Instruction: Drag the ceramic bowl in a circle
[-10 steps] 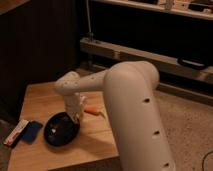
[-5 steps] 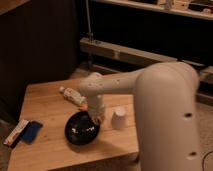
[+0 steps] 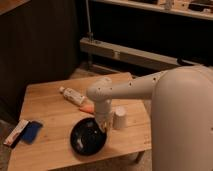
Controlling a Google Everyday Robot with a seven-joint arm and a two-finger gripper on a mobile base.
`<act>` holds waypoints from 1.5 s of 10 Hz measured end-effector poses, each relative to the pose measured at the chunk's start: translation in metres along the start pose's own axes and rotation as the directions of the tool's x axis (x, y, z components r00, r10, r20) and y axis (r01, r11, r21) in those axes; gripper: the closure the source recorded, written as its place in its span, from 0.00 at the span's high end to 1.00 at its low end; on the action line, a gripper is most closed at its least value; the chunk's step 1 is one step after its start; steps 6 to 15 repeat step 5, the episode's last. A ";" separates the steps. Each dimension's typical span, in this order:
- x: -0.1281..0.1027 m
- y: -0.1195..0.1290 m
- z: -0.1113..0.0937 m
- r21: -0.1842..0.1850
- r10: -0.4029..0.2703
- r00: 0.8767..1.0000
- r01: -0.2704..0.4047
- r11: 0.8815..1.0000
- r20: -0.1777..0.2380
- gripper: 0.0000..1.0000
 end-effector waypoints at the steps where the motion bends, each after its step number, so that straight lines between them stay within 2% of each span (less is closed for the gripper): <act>1: 0.009 0.023 0.002 -0.008 -0.077 0.997 0.077 0.997 -0.016 0.00; 2: 0.018 0.050 0.006 -0.022 -0.164 0.986 0.163 0.986 -0.039 0.00; 3: 0.024 0.062 0.008 -0.032 -0.205 0.977 0.204 0.979 -0.052 0.00; 15: 0.024 0.062 0.008 -0.032 -0.207 0.977 0.206 0.978 -0.053 0.01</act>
